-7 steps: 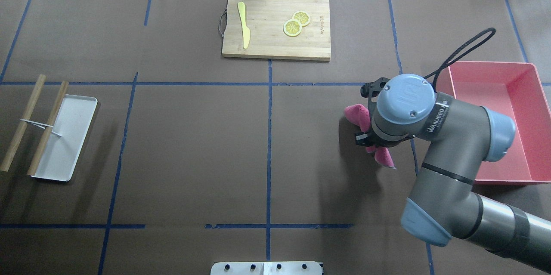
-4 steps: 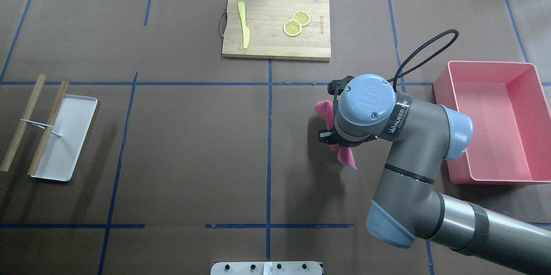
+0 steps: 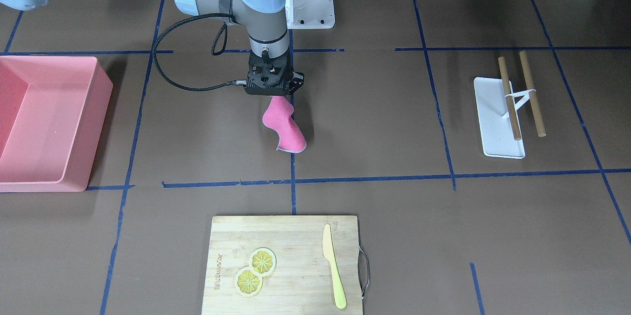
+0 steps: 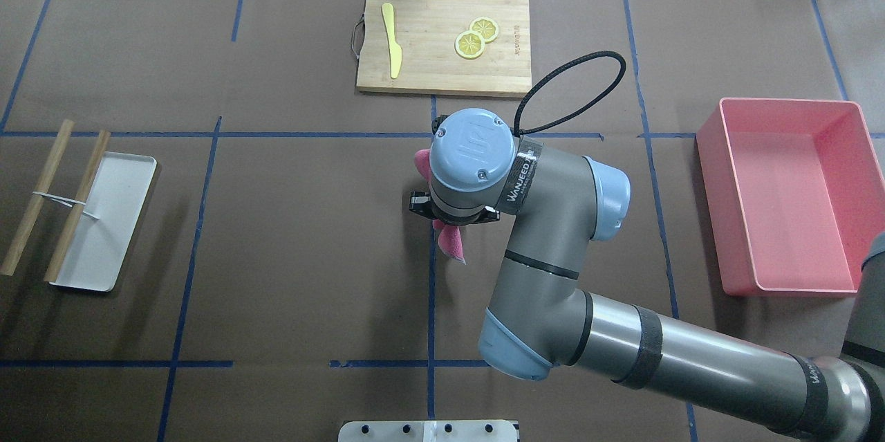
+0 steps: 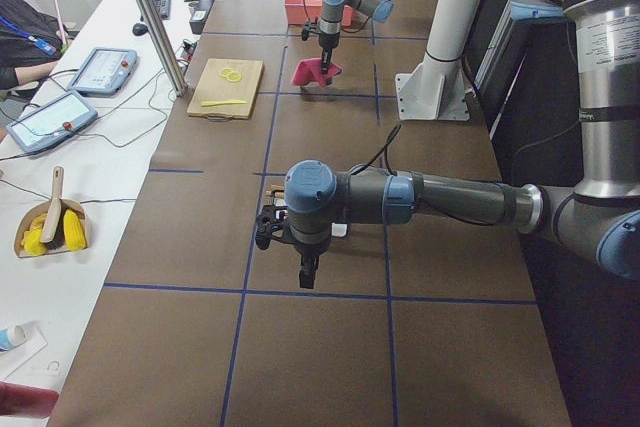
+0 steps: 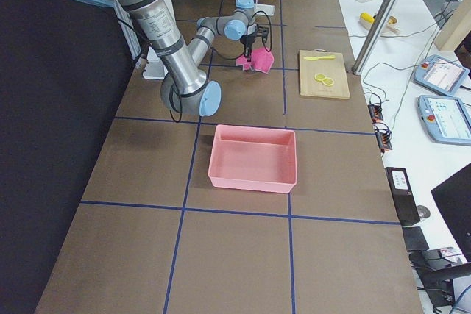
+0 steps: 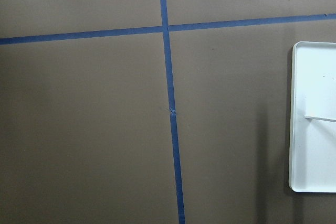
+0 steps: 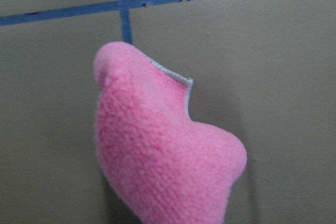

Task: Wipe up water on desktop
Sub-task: 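Wipe the table surface with the cloth held in the right gripper, sweeping back and forth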

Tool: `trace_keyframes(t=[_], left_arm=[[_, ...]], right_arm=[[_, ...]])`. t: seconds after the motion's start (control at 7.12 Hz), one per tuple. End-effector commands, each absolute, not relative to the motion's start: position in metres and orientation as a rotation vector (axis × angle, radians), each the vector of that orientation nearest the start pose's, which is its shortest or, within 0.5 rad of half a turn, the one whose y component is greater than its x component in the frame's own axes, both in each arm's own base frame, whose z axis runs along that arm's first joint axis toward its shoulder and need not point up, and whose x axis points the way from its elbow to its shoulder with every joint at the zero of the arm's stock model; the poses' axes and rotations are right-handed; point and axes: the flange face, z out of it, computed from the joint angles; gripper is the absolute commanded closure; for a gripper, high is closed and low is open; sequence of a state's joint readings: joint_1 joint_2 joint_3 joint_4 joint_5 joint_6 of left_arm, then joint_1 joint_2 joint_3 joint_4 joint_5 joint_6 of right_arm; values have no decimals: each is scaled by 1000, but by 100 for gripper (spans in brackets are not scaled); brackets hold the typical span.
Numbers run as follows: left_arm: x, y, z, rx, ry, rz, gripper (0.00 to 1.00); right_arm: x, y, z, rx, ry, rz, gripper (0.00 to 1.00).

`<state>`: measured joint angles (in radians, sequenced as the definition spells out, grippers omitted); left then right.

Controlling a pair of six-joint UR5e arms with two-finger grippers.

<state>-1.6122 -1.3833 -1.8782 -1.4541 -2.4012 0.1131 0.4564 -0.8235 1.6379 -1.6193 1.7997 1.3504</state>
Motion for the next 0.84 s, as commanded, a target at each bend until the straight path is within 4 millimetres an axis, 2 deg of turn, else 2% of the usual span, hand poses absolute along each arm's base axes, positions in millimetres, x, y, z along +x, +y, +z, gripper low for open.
trace_keyframes(t=[0.0, 0.14, 0.28, 0.56, 0.7], left_arm=[[-77, -407, 597, 70, 829, 70, 0], [-77, -407, 598, 69, 827, 70, 0], [-77, -407, 598, 67, 827, 69, 0], [-77, -407, 598, 67, 827, 69, 0], [-76, -409, 598, 66, 826, 71, 0]], right_arm=[[-547, -406, 228, 35, -629, 26, 100], [-509, -393, 264, 35, -564, -32, 100], [-479, -393, 303, 38, -514, -67, 100], [-454, -396, 367, 36, -401, -109, 100], [-446, -394, 385, 27, -344, -121, 100]])
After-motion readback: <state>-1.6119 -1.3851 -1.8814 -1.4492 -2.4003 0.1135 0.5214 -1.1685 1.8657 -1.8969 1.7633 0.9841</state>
